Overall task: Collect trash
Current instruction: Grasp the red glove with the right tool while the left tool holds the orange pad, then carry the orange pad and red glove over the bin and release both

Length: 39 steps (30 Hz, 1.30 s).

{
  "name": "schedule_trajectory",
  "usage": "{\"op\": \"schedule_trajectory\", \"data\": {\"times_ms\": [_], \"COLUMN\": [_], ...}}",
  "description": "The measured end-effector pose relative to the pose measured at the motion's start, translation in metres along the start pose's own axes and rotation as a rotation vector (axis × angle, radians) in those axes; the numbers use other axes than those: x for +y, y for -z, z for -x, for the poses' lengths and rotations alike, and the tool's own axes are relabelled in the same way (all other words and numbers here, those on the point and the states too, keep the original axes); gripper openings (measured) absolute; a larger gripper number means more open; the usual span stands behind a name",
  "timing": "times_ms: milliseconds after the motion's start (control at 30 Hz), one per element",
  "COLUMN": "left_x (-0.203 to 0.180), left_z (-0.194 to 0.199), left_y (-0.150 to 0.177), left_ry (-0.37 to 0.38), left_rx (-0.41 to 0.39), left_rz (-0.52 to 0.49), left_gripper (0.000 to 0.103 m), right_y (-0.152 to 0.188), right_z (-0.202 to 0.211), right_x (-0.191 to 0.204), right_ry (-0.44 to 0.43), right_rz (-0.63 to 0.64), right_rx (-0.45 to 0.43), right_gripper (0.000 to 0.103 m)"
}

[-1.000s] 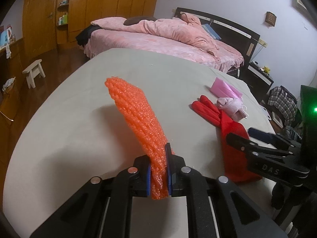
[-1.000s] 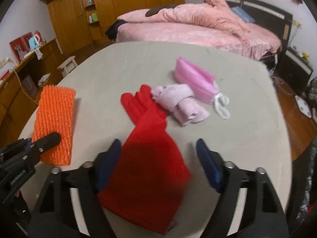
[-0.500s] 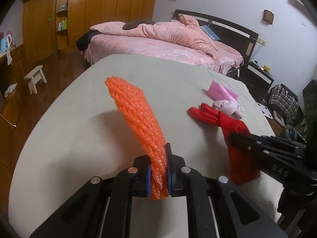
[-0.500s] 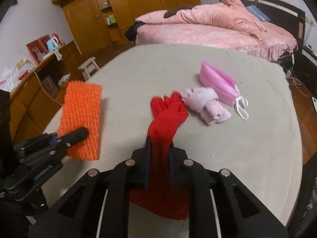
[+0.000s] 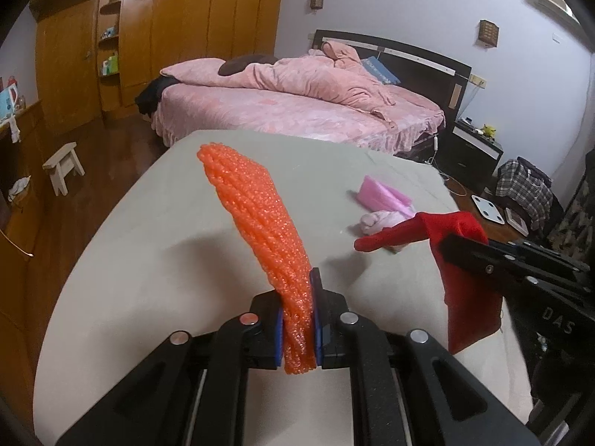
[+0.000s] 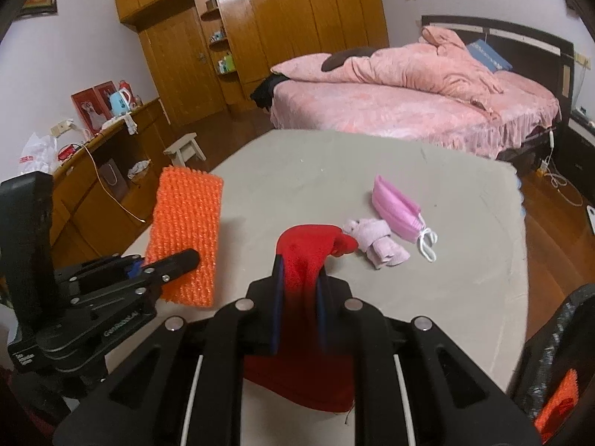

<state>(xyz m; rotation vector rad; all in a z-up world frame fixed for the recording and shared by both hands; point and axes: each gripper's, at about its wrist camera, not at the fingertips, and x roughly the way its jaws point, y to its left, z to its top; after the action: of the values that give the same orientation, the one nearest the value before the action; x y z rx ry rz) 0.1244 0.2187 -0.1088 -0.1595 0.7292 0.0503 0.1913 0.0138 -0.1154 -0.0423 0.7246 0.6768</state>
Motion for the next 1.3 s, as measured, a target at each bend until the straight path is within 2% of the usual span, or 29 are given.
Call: {"op": "schedule_trajectory", "data": {"times_ms": [400,1300], "left_x": [-0.036,-0.147], "left_z": [0.032,0.070], "left_y": [-0.009,-0.021], "left_ry": [0.056,0.210], "left_rx": [-0.045,-0.097], "left_rz": [-0.048,-0.184], "left_gripper": [0.012,0.012], "right_y": [-0.001,0.025], "right_z": [0.060,0.168], "right_x": [-0.015,-0.065], "right_ry": [0.016,0.147], "right_rz": [-0.013,-0.057], "right_rx": [-0.096,-0.222], "right_gripper": [0.014,0.014]}}
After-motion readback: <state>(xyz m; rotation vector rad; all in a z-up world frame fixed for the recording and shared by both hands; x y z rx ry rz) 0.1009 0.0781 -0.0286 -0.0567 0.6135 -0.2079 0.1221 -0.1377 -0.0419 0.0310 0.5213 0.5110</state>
